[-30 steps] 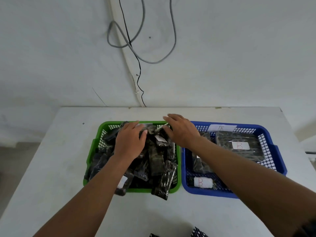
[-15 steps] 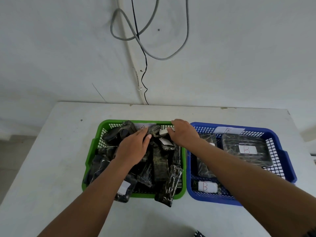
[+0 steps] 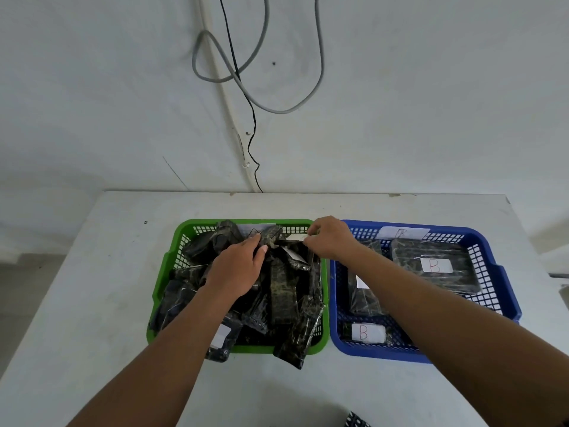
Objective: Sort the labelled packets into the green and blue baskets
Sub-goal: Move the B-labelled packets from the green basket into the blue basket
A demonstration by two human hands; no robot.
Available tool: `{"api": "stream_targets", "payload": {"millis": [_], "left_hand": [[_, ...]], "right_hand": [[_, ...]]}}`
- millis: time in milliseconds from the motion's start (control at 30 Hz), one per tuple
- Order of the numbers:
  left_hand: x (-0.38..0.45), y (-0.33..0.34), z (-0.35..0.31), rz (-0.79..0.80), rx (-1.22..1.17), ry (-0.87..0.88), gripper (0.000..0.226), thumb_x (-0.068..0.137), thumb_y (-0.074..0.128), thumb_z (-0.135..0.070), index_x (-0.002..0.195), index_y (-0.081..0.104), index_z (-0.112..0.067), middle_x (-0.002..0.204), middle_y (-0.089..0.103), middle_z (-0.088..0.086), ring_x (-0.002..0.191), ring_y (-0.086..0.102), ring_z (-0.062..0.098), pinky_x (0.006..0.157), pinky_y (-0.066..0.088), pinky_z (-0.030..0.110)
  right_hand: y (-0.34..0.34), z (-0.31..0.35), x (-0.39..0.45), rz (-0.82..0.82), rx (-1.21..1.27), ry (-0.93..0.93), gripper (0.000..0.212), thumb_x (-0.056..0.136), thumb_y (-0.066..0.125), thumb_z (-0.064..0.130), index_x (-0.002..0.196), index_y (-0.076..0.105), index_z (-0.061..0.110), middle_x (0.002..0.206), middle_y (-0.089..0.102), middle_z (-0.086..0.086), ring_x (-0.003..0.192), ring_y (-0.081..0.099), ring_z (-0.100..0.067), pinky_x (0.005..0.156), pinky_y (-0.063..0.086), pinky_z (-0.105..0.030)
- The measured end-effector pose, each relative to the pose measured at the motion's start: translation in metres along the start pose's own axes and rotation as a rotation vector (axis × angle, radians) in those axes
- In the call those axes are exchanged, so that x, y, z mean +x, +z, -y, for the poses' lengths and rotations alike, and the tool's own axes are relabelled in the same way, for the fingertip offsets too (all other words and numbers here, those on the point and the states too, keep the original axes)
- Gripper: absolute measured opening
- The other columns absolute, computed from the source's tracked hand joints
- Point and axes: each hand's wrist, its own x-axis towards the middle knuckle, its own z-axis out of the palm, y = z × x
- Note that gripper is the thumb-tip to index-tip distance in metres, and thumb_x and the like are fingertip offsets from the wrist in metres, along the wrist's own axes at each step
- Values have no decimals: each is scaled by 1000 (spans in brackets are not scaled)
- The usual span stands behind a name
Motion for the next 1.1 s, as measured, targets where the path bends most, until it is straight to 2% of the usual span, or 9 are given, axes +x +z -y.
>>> {"api": "stream_targets", "payload": {"millis": [67, 133, 267, 367, 533, 700, 867, 967, 1100], "left_hand": [[0, -1, -1, 9, -10, -10, 53, 106, 33, -47, 152, 40, -22, 128, 66, 8, 107, 64, 28, 84, 51, 40], [2, -3, -2, 20, -39, -25, 53, 105, 35, -47, 151, 42, -22, 129, 66, 9, 107, 64, 28, 87, 52, 40], [5, -6, -4, 13, -105, -35, 52, 103, 42, -46, 148, 46, -21, 141, 59, 7, 123, 58, 27, 99, 49, 41], [8, -9, -13, -53, -256, -5, 54, 101, 47, -48, 148, 47, -22, 147, 53, 3, 134, 50, 23, 109, 41, 40], [20, -18, -52, -114, -516, 83, 57, 93, 62, -51, 144, 52, -28, 145, 54, -3, 133, 49, 12, 110, 40, 34], [27, -19, -95, -72, -701, 104, 24, 89, 74, -32, 112, 76, -24, 103, 76, -10, 94, 71, 8, 86, 59, 30], [12, 4, -144, 64, -1173, -73, 5, 89, 74, -12, 89, 76, -17, 87, 78, 3, 86, 75, 17, 69, 59, 24], [-1, 27, -165, 74, -1107, -88, 4, 89, 74, -15, 92, 75, -15, 91, 77, 3, 89, 74, 17, 72, 60, 26], [-26, 53, -171, -73, -562, 18, 28, 93, 69, -26, 117, 71, -13, 115, 69, -1, 107, 64, 13, 97, 48, 25]], "right_hand": [[-4, -2, 1, -7, 266, 133, 16, 79, 80, 14, 91, 70, 15, 89, 67, 0, 82, 63, -17, 69, 53, -28], [-9, -4, 1, 39, 497, 238, 19, 75, 83, 2, 85, 71, 14, 88, 68, -5, 77, 61, -15, 60, 49, -24], [-17, -8, -6, 83, 658, 153, 28, 78, 77, -10, 92, 74, 14, 99, 70, -11, 84, 69, -20, 67, 59, -24], [-22, -15, -16, -2, 699, 33, 30, 82, 75, -7, 105, 75, 10, 103, 71, -12, 96, 70, -27, 84, 61, -39], [-45, -26, -30, -88, 950, -99, 33, 82, 75, -8, 109, 69, 8, 100, 74, -14, 93, 74, -24, 76, 59, -24], [-75, -42, -43, -153, 1086, -114, 30, 84, 74, -3, 111, 67, 8, 98, 77, -13, 92, 75, -25, 77, 60, -29], [-81, -70, -62, -234, 1267, 7, 35, 86, 75, 4, 119, 63, 3, 99, 77, -11, 87, 75, -21, 77, 61, -31], [-77, -93, -75, -233, 1277, 65, 29, 88, 72, 0, 116, 64, 3, 96, 77, -13, 83, 76, -22, 71, 61, -30], [-76, -126, -89, -235, 1029, 114, 27, 90, 70, 2, 115, 65, 11, 100, 75, -10, 88, 75, -23, 69, 60, -27]]}}
